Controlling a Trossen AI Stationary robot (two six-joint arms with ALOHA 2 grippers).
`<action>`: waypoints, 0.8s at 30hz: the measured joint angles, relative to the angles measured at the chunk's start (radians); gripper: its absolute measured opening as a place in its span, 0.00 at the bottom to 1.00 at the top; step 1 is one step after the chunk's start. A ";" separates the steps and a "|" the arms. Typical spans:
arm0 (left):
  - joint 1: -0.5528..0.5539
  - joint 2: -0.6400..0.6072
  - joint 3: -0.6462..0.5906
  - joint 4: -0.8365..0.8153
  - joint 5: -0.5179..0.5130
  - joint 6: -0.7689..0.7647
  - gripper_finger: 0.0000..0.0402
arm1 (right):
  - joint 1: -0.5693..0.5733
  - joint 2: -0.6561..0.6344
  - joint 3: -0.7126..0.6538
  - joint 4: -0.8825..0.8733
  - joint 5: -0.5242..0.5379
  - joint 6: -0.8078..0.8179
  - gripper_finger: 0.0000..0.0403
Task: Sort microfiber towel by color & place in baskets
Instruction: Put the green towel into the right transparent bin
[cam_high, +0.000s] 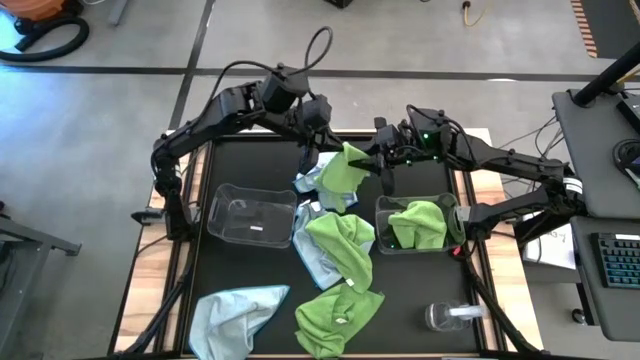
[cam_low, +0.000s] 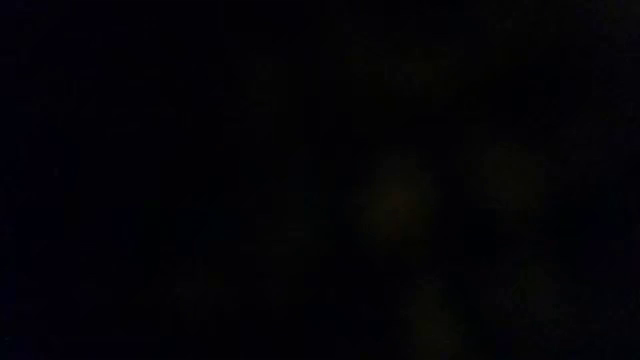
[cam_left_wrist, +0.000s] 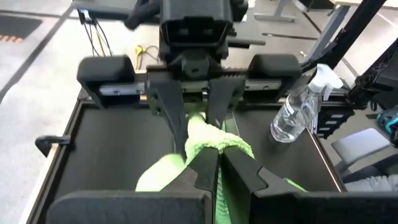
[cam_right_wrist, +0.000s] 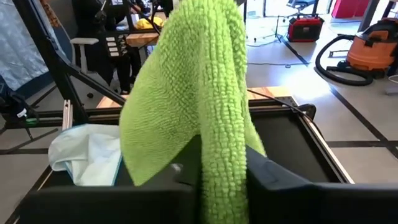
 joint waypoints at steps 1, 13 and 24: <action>0.000 0.000 -0.001 -0.010 0.000 0.000 0.00 | 0.000 0.000 0.000 -0.002 0.000 0.000 0.08; 0.000 0.000 -0.007 -0.038 -0.037 0.000 0.02 | 0.000 0.000 0.000 -0.008 0.000 0.025 0.03; 0.001 -0.011 -0.007 -0.084 -0.135 0.060 0.23 | 0.000 0.000 -0.001 -0.033 0.000 0.025 0.03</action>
